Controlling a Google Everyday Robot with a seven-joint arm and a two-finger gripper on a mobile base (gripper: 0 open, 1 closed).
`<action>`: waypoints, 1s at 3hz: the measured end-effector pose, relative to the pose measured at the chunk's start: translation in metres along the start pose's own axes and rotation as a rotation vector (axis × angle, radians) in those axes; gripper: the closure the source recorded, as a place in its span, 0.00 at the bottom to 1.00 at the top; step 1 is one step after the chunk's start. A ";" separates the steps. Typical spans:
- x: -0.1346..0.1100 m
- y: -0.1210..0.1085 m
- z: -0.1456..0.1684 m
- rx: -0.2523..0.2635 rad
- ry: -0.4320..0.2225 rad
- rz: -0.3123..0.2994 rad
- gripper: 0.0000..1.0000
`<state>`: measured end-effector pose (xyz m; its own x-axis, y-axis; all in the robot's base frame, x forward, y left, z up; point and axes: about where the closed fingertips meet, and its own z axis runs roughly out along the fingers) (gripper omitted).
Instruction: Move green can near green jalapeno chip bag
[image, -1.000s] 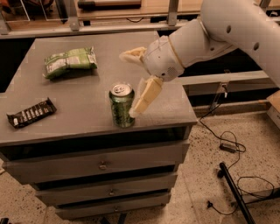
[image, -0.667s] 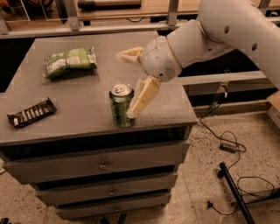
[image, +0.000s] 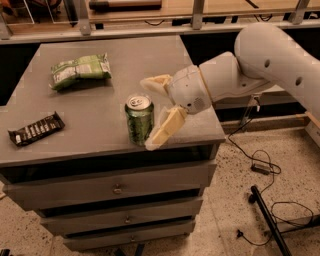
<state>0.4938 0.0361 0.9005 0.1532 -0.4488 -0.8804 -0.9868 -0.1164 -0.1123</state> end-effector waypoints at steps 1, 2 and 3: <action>0.000 0.002 0.000 -0.001 -0.008 0.008 0.03; -0.001 0.003 0.002 -0.005 -0.008 0.006 0.33; -0.002 0.004 0.004 -0.008 -0.008 0.004 0.57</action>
Offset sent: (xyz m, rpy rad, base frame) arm -0.0016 -0.0009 -0.0009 0.0079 0.0090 -0.0037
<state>0.4898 0.0401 0.9002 0.1488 -0.4421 -0.8845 -0.9870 -0.1220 -0.1051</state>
